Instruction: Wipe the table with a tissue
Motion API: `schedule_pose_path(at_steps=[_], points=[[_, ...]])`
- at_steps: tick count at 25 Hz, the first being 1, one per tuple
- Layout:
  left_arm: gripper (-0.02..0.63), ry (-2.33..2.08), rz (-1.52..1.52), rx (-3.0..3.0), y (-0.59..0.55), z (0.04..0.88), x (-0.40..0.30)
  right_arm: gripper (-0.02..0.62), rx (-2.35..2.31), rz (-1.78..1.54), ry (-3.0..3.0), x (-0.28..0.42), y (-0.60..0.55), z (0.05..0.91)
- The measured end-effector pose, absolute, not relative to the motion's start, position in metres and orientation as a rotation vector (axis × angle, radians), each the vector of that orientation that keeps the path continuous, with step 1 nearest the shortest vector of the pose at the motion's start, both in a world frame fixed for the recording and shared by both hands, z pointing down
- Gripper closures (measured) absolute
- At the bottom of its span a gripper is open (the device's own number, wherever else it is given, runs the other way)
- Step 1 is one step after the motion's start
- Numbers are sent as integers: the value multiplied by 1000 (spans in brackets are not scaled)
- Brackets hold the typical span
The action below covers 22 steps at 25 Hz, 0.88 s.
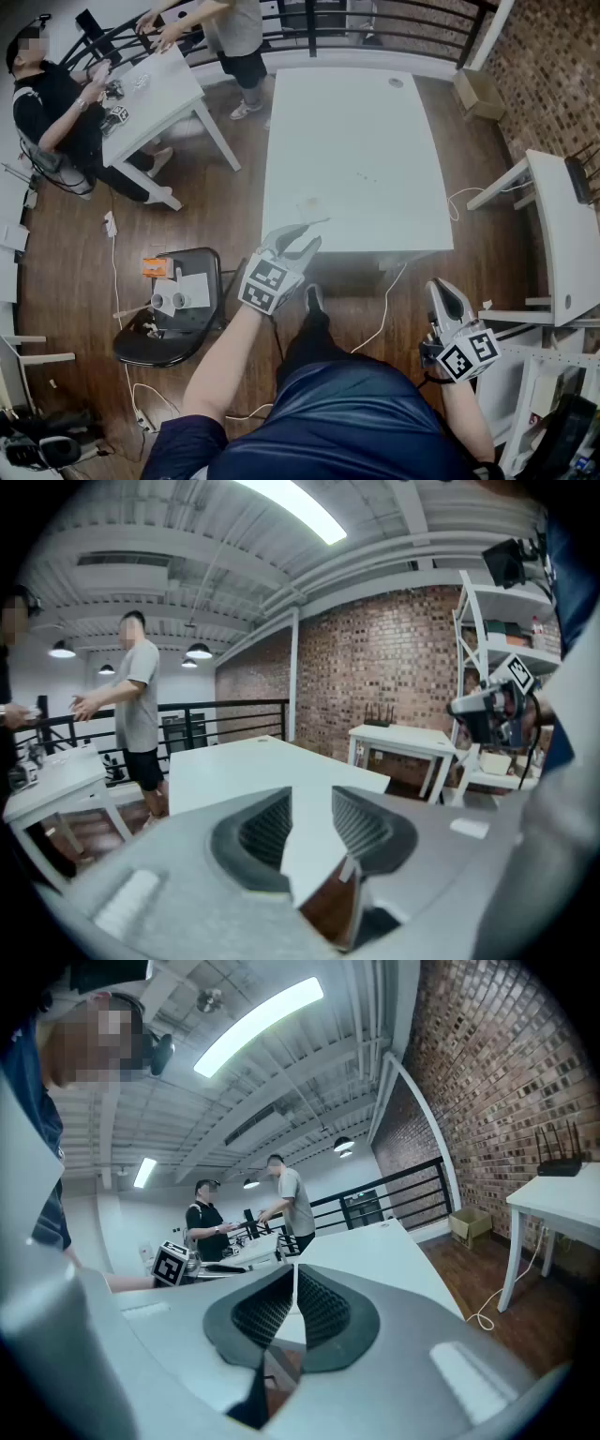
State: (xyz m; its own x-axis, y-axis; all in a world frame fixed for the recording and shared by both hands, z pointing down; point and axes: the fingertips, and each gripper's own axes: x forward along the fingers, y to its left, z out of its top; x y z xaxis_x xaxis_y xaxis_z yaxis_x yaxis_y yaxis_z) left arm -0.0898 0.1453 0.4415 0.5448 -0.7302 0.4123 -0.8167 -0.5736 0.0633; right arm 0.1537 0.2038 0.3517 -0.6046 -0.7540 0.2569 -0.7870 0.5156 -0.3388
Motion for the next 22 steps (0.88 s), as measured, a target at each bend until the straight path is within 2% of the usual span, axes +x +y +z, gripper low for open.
schedule_pose_path(at_steps=[7,12,17,22], points=[[462,-1097,818,2577,52,509,-133,575,1354,582,-2574,78,89,378],[446,-869,1049,2573,36,571,-126,575,1355,693,-2554,55,50,395],[402,-675,1312,2539,33,620,-123,575,1327,766,-2584,37,16,405],[410,-626,1366,2463,35,637,-122,575,1283,836,-2607,33,-13,418]])
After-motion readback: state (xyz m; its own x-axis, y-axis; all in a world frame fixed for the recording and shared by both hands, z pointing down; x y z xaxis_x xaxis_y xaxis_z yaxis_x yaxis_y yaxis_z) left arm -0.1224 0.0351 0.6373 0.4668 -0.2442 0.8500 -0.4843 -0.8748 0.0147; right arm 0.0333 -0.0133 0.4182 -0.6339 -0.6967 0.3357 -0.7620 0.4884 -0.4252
